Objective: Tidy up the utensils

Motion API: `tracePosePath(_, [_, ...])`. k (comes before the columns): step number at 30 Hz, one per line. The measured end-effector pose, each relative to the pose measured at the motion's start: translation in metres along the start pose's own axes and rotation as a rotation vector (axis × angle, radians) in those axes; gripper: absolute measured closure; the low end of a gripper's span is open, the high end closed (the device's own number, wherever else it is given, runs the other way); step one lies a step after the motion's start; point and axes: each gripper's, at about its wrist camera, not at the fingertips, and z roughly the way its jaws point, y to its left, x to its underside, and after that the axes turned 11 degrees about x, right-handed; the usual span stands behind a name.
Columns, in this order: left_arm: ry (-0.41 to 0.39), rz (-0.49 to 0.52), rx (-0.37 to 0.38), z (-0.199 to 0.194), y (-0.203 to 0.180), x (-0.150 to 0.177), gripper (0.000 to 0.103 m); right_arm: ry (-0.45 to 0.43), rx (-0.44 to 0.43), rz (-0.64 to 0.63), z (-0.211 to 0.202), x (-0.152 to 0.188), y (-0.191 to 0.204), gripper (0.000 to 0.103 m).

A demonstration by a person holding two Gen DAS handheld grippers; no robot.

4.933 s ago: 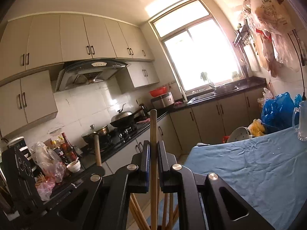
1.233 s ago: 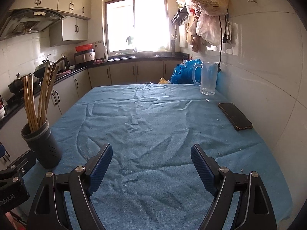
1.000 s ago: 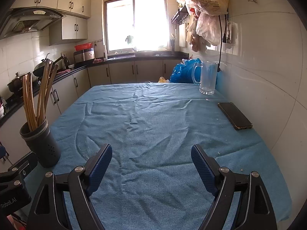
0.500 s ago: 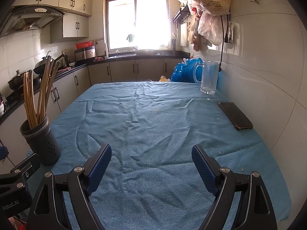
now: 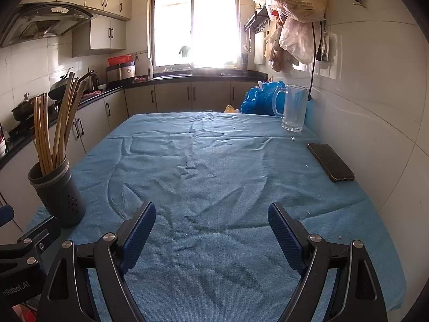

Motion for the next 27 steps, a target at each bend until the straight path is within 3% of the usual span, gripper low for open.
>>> tracePosePath(27, [0.033,-0.041,0.016,0.003,0.013,0.006,0.0,-0.021,0.002,-0.022,-0.009,0.001,0.004,0.013])
